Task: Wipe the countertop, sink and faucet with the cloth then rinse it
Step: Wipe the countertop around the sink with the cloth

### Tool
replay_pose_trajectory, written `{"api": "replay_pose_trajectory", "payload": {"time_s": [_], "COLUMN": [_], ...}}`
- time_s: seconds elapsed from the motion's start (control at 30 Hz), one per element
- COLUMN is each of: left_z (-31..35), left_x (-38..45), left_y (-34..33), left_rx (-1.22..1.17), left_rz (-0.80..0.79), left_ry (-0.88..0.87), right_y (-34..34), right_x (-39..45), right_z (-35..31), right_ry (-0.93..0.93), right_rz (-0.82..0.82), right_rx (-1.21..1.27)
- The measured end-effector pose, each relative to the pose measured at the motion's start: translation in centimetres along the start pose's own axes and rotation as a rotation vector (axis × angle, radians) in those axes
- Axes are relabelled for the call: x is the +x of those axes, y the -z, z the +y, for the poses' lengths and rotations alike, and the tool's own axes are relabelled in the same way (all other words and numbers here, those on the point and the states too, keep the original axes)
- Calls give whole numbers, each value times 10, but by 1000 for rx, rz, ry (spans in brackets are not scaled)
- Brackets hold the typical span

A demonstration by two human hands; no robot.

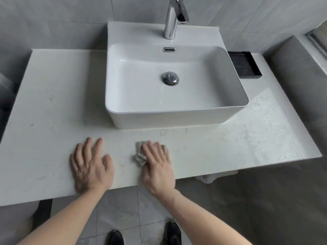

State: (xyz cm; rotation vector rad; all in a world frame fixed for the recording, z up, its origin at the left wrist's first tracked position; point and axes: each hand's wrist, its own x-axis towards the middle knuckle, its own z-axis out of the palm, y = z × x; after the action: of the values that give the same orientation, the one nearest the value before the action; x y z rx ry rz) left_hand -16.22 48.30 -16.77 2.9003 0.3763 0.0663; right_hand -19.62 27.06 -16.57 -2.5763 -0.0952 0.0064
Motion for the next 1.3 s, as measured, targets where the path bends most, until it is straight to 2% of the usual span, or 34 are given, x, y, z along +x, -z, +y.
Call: {"api": "replay_pose_trajectory", "payload": {"time_s": [0.07, 0.17, 0.23, 0.33, 0.43, 0.5, 0.6, 0.73, 0.97, 1.2, 1.27, 1.3], "left_z": [-1, -2, -2, -4, -4, -4, -4, -3, -3, 2, 1, 1], "left_x": [0, 1, 1, 1, 1, 1, 1, 1, -1, 1, 0, 0], "left_y": [0, 0, 0, 1, 1, 1, 0, -1, 0, 4, 4, 4], "left_rx": [-25, -53, -57, -44, -37, -32, -21, -17, -22, -31, -28, -27], "left_rz": [20, 21, 8, -15, -26, -28, -29, -22, -13, 4, 5, 5], "left_ry": [-8, -12, -9, -7, -5, -4, -4, -6, -2, 10, 8, 10], "right_y": [-21, -22, -8, 28, 74, 100, 109, 75, 30, -15, -7, 4], "right_x": [-6, -6, -8, -11, -11, -6, -3, -4, -15, -30, -27, -22], "right_z": [-36, -42, -29, 10, 64, 102, 141, 124, 52, -28, -24, -17], "right_ry": [92, 56, -4, -216, -396, -505, -654, -692, -368, 186, 203, 166], "right_rz": [-77, -67, -2, 171, 325, 361, 286, 257, 157, -196, -218, -177], "right_rx": [45, 177, 285, 385, 283, 132, -39, -166, -140, 68, 152, 220]}}
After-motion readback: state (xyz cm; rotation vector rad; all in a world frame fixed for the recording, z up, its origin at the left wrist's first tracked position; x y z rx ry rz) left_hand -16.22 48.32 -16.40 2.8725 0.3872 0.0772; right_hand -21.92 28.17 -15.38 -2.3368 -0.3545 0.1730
